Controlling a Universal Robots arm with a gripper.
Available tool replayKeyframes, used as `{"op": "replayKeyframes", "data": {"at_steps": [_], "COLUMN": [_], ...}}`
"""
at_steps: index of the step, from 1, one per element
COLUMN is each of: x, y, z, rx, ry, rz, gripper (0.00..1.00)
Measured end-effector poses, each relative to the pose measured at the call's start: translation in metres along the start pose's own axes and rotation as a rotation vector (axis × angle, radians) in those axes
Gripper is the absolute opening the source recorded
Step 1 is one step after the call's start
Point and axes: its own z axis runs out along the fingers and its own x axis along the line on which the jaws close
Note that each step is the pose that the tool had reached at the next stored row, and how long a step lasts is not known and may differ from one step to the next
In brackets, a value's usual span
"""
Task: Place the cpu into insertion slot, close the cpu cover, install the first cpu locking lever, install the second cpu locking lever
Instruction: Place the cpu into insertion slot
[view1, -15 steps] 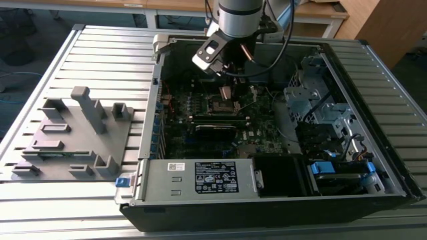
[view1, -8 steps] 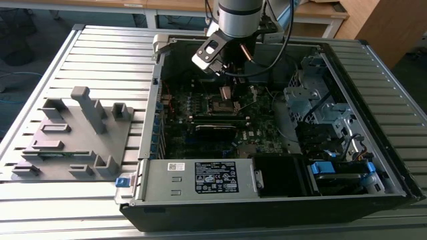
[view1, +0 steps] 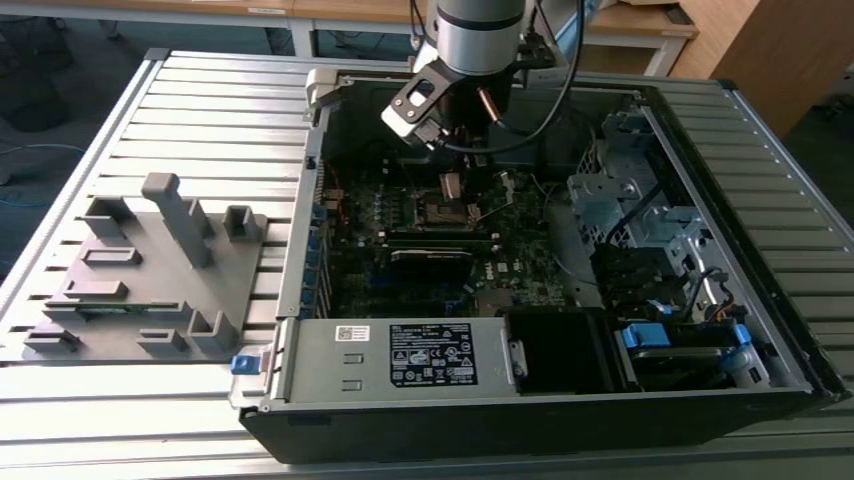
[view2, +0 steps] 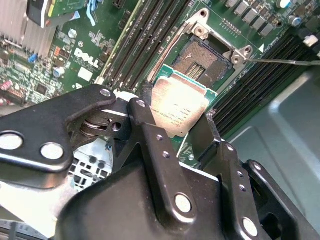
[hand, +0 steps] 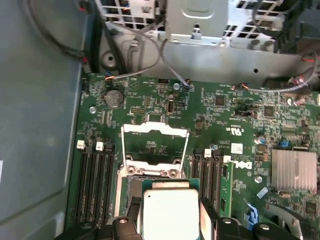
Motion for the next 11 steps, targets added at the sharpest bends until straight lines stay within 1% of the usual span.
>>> {"op": "replayKeyframes", "data": {"at_steps": [4,11], "x": [0.0000,0.0000], "y": [0.0000,0.0000], "z": [0.0000,0.0000], "rx": [-0.0001,-0.0001], "ry": [-0.0006,-0.0006], "rz": [0.008,0.008], "gripper": [0.54,0.54]}}
